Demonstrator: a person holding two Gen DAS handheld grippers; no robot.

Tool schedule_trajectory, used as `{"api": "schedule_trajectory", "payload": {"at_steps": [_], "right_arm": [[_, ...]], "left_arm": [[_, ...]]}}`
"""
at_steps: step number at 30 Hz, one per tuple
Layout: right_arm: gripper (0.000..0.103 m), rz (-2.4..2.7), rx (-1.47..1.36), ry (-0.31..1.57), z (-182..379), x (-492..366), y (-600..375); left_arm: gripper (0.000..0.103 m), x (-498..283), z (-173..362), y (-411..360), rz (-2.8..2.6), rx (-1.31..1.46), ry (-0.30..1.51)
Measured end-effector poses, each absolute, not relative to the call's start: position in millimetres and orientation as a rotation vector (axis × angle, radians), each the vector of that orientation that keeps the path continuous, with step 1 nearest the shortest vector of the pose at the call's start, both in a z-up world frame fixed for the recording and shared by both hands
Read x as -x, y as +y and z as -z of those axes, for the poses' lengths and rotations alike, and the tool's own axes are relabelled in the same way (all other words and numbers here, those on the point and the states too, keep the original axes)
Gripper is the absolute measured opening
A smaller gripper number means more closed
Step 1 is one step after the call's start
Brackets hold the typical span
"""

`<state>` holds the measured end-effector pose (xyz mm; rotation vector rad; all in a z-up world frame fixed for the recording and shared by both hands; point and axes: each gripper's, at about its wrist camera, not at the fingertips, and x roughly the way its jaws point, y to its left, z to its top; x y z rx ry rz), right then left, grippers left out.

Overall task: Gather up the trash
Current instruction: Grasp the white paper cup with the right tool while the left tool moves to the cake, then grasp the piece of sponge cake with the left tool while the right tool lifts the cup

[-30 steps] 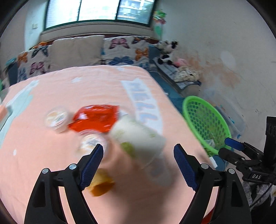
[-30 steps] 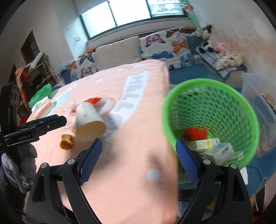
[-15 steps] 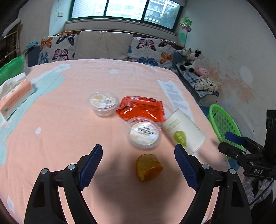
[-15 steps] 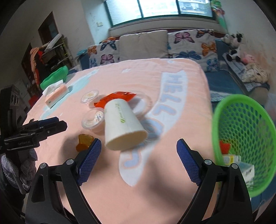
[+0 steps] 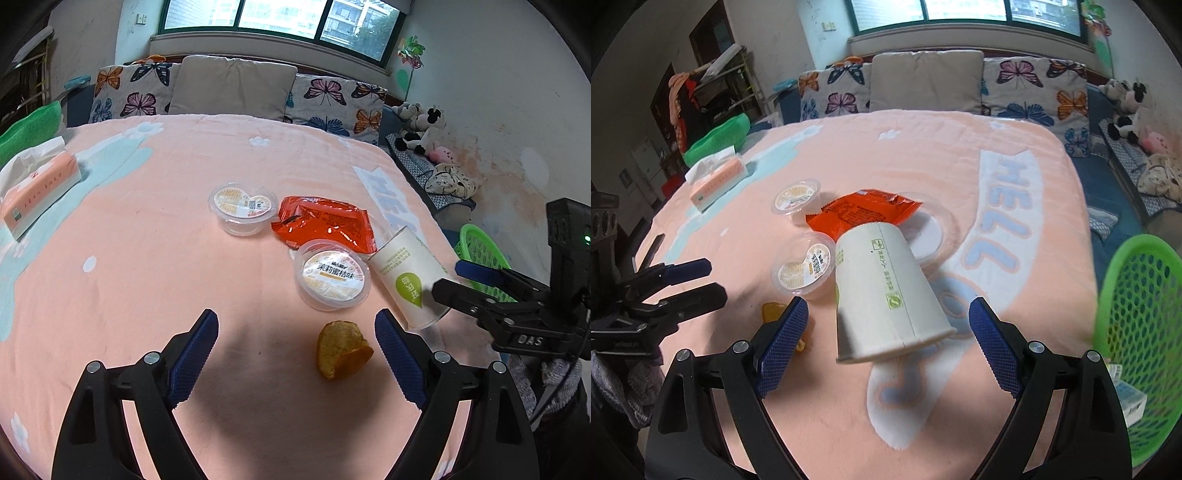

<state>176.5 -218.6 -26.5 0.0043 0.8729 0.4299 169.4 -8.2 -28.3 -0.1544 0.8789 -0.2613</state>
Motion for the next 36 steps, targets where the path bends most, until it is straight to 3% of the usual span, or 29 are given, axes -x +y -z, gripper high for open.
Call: {"api": "schedule_trajectory", "payload": {"at_steps": [10,14,31,36], "right_arm": [[0.088,-0.420,0.057,0.936,50,-197,-206],[0.078,-0.412,0.074,0.946,57,-195,-206],[0.075,-0.375,0.031,0.868,32,-159,-236],[0.075,-0.353,0.012,0.856,27,-149,-247]], "left_arm": [[0.084,-169,36,-2,0.272,0.164,0.897],[0.084,-166,39,-6,0.291,0.151,0.903],[0.084,-172,69,-46,0.417,0.002,0.966],[0.074,-175,72,-54,0.435,-0.042,0.958]]}}
